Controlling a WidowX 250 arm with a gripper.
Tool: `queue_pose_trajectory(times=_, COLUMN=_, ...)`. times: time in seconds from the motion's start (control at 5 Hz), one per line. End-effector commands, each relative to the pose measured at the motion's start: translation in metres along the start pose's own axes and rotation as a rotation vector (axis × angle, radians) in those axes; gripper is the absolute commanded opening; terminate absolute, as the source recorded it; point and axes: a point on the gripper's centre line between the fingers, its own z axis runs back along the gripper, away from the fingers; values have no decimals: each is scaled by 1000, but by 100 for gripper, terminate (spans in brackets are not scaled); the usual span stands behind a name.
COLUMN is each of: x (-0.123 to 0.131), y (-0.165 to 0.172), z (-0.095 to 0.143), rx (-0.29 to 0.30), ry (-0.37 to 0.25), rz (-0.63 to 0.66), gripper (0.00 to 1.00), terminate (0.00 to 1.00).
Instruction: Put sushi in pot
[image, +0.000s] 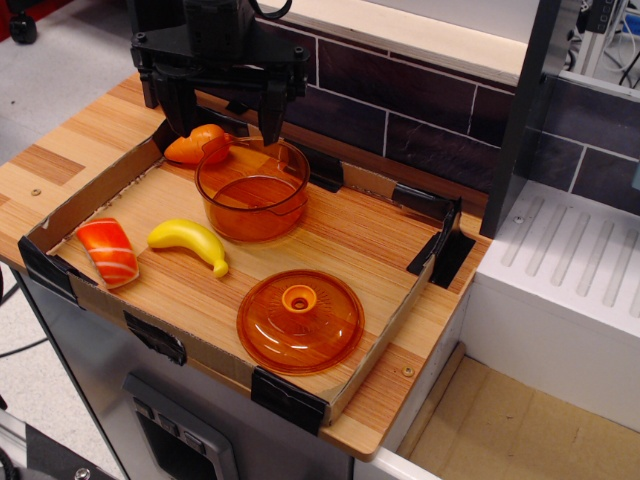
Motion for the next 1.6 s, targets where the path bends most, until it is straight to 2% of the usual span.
queue_pose_trajectory(times=0.0, x=0, y=0, z=0, rx=0, ry=0, rz=0, gripper=100, terminate=0)
queue_pose_trajectory(times=0.2, x=7, y=29, z=4, rx=-40, ry=-50, rz=138, gripper=100, terminate=0)
queue_pose_trajectory(times=0.4, x=9, y=60, z=-1, rx=-1, ry=-70, rz=335, gripper=100, terminate=0)
queue_pose_trajectory(times=0.6, x=-2, y=86, z=-7, rx=30, ry=-13, rz=491, gripper=100, terminate=0)
queue_pose_trajectory(times=0.8, x=-18, y=102, z=-15, rx=122, ry=89, rz=544, gripper=100, terminate=0)
queue_pose_trajectory(times=1.2, x=-34, y=108, z=-40, rx=95, ry=125, rz=583, gripper=100, terminate=0)
queue_pose_trajectory(times=1.4, x=-37, y=106, z=-45, rx=90, ry=112, rz=571, gripper=100, terminate=0)
